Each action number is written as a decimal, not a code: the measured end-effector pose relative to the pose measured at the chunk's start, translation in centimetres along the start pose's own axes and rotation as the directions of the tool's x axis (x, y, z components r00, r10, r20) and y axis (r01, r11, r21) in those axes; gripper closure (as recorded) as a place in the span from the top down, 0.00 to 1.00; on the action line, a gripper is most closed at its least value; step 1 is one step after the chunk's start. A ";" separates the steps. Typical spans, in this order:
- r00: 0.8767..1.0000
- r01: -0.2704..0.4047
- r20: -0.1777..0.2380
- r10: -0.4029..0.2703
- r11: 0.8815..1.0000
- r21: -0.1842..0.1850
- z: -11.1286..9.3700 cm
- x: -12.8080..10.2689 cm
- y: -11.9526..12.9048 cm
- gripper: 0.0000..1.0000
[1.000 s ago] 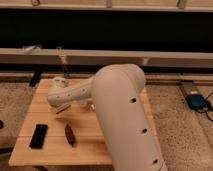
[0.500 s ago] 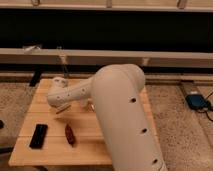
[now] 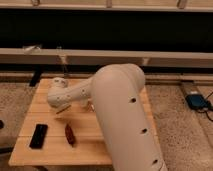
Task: Place the white sponge in the ceramic cup
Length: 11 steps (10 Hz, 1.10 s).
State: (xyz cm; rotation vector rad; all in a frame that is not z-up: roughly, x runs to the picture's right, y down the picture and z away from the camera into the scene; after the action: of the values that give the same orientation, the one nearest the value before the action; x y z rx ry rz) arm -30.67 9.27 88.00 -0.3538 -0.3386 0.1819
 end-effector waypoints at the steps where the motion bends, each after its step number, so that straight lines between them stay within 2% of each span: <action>1: 0.999 0.035 -0.001 -0.035 0.999 0.001 0.0 0.0 0.0 0.76; 4: 0.997 0.071 -0.009 -0.071 0.997 -0.005 0.9 0.3 0.0 0.76; 11: 0.996 0.078 -0.040 -0.078 0.997 0.008 2.8 2.1 -2.0 0.76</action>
State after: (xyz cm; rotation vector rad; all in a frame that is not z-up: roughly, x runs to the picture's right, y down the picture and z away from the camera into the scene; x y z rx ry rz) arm -29.48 8.75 91.87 -0.3332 -0.3122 0.0998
